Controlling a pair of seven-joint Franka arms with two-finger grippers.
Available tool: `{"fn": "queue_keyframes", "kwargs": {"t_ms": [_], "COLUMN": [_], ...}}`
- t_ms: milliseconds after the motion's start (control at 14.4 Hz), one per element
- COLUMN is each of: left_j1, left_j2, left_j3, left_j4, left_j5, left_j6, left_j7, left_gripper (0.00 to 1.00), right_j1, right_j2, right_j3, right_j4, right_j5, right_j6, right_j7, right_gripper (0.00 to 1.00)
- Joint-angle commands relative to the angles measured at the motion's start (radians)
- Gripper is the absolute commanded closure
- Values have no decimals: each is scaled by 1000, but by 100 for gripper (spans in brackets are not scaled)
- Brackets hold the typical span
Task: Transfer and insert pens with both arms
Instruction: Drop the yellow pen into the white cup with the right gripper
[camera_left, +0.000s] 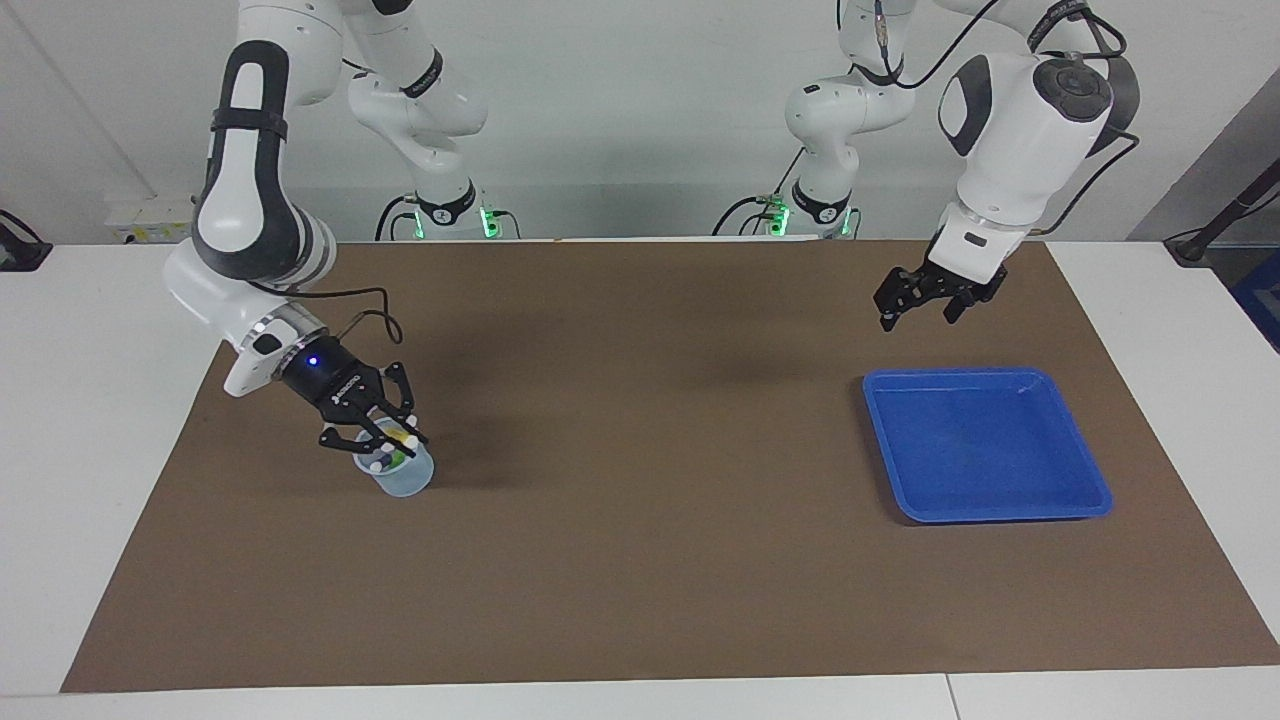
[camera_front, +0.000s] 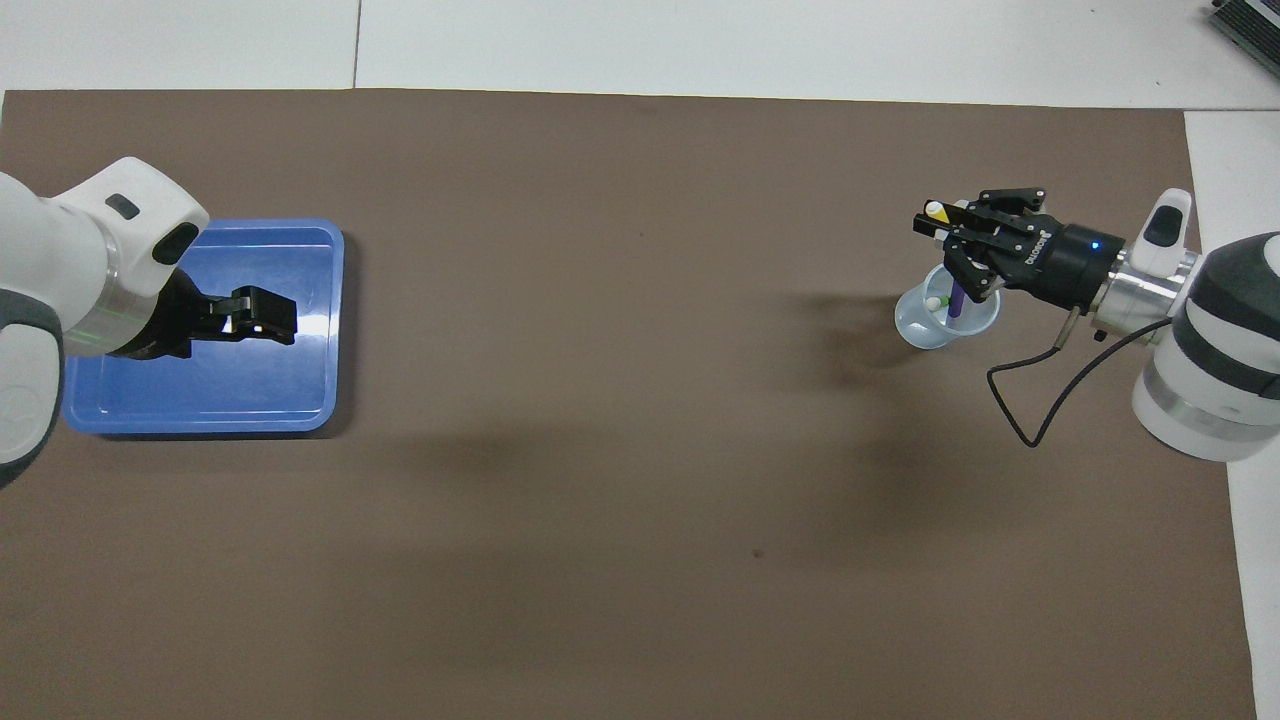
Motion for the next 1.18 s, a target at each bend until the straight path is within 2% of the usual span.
{"fn": "queue_keyframes", "kwargs": {"t_ms": [0, 69, 347, 555, 763, 833, 902, 972, 1110], "left_j1": [-8, -23, -193, -198, -188, -185, -186, -188, -185], "left_j2": [-23, -23, -14, 1, -8, -8, -8, -9, -9], "left_j3": [14, 43, 233, 236, 236, 236, 236, 236, 236], "left_j4": [-17, -15, 20, 67, 39, 38, 38, 37, 37], "left_j5": [41, 41, 29, 35, 30, 30, 32, 32, 32], "left_j6": [-30, -30, -56, -91, -91, -96, -108, -110, -107], "left_j7": [20, 22, 26, 110, 129, 156, 170, 170, 173], "left_gripper": [0, 0, 0, 0, 0, 0, 0, 0, 0], "right_j1": [-57, -62, -92, -108, -115, -116, -117, -117, -117], "right_j2": [-6, -5, 14, 48, 55, 55, 55, 55, 52], "right_j3": [13, 13, 13, 13, 13, 11, 11, 11, 11], "right_j4": [-42, -52, -71, -71, -77, -80, -80, -80, -79], "right_j5": [54, 79, 123, 162, 164, 162, 162, 162, 162], "right_j6": [-75, -95, -153, -201, -201, -200, -198, -198, -190], "right_j7": [-66, -93, -149, -210, -244, -245, -244, -244, -241], "right_gripper": [100, 100, 100, 100, 100, 66, 8, 0, 0]}}
